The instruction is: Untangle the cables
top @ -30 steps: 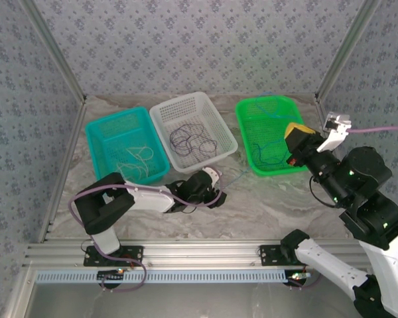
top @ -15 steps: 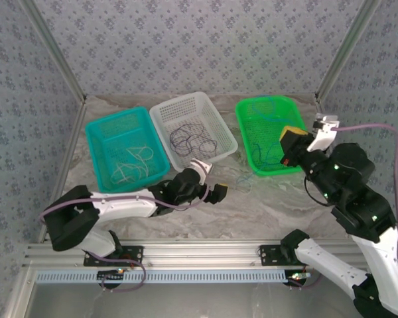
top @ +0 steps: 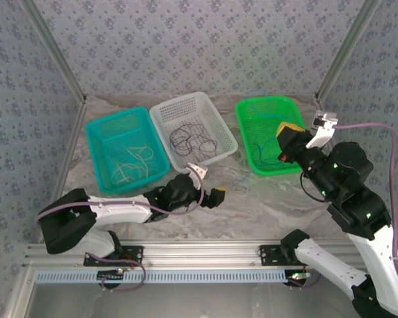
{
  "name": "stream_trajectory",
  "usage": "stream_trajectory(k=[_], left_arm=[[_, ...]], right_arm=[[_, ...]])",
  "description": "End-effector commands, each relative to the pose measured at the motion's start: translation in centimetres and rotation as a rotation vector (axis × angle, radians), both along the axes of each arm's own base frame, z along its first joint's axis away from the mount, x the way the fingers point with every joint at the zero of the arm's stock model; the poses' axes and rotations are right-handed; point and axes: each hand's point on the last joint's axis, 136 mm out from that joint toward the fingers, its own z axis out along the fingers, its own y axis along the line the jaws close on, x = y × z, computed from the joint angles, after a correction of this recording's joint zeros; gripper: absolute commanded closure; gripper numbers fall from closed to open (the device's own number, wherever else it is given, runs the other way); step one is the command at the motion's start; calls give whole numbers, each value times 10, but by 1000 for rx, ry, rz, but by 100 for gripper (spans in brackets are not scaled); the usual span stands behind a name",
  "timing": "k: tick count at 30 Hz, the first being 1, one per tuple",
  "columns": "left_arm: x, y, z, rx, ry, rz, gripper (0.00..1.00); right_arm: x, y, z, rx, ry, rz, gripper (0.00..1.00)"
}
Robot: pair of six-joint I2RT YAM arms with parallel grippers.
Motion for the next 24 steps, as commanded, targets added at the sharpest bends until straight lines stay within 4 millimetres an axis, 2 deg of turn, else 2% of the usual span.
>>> stream_trajectory(k=[1, 7, 10, 16, 24], left_arm=[[1, -15, 32, -143, -46, -19, 1], [3, -30, 66, -158, -149, -56, 1], [6, -35, 67, -157, -157, -54, 1], [9, -37, 57, -189, -129, -27, 1], [3, -49, 60, -249, -147, -43, 1]], right_arm=[[-12, 1, 36, 94, -77, 42, 100], [-14, 6, 46, 111, -82, 72, 100], [-14, 6, 50, 134, -92, 73, 100], [-17, 4, 64, 182, -118, 78, 100], [-16, 1, 76, 242, -154, 66, 100]])
